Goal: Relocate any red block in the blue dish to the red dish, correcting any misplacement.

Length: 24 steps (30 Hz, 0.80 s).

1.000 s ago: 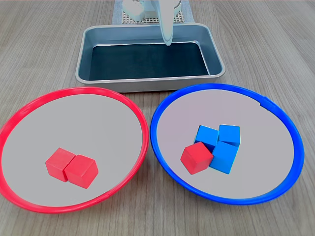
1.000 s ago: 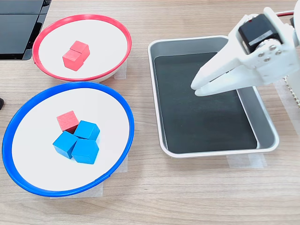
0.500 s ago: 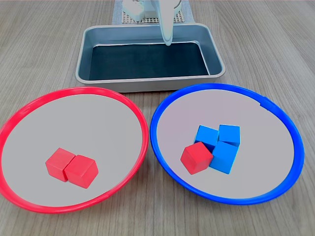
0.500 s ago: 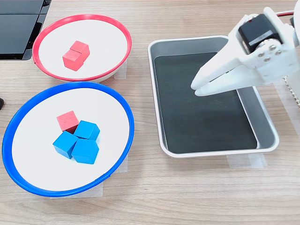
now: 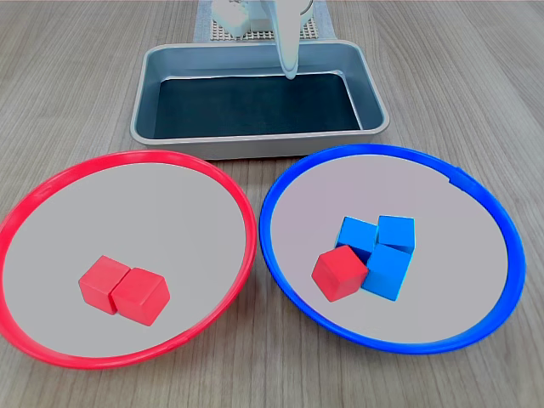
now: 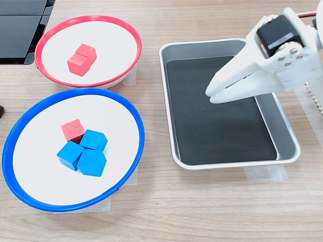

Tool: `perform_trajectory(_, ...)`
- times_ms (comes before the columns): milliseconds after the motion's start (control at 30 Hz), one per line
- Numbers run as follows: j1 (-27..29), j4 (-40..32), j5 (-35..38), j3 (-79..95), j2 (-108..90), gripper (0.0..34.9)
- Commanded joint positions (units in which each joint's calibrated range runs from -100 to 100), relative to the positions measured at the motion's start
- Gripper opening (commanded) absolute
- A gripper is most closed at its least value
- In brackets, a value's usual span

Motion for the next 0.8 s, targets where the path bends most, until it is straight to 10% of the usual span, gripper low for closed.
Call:
perform_trajectory(0,0.4,0.1,-0.2,0.0,-0.3,0.4)
perform_trajectory(767,0.0,0.4,4.5,-26.3,24.2,0.3)
